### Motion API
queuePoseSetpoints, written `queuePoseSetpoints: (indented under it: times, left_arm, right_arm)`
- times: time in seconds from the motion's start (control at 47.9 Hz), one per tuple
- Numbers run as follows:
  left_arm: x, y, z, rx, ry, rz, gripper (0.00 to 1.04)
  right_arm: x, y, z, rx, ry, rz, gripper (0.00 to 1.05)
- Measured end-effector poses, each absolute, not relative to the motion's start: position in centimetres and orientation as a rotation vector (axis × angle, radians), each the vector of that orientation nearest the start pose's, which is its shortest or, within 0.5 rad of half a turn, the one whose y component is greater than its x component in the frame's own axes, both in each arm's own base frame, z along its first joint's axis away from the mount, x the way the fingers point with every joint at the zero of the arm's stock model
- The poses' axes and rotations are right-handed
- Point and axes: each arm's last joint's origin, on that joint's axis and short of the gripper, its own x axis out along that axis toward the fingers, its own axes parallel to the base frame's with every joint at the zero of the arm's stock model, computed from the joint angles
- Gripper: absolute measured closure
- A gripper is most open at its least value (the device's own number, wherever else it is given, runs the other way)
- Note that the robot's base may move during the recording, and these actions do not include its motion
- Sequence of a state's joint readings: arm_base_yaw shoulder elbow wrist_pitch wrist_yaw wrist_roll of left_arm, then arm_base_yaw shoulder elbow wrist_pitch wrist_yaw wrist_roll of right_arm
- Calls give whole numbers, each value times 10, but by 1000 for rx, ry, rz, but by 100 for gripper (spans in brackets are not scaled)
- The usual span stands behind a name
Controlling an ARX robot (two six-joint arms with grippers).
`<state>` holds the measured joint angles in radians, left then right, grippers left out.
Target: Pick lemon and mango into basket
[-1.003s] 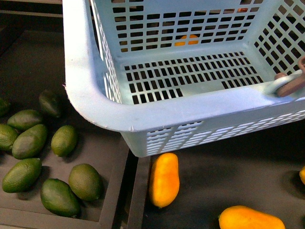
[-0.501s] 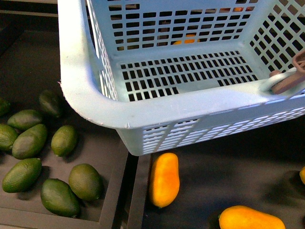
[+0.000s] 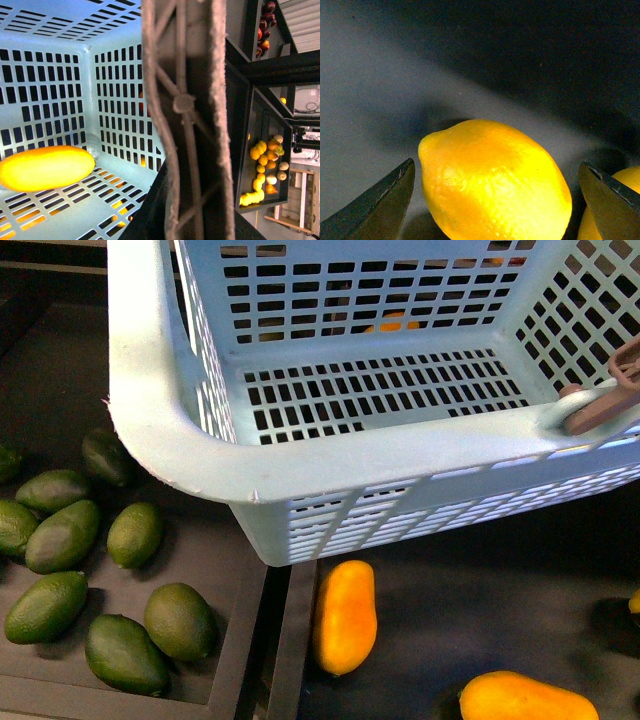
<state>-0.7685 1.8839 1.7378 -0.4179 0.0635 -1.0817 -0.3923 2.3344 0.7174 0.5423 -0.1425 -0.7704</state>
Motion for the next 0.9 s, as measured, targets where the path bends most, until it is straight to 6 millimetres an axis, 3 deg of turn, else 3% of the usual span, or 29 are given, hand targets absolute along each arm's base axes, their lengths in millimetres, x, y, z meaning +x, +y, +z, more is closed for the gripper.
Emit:
queuePoseSetpoints:
  times: [0.188, 0.334, 0.522, 0.752, 0.898]
  left_arm:
    - [311, -303, 327, -793, 908, -425, 100]
    - [311, -303, 327, -793, 908, -425, 100]
    - [311, -303, 327, -793, 908, -425, 100]
    - [311, -303, 327, -793, 908, -425, 100]
    - [311, -303, 327, -793, 909, -425, 100]
  right_arm:
    - [280, -112, -50, -389, 1081, 146, 9]
    - [281, -113, -53, -362, 1087, 117, 24]
    - [276, -121, -46, -274, 1076, 67, 25]
    - [264, -148, 10, -104, 926, -80, 25]
    - [255, -159, 65, 32, 737, -100, 26]
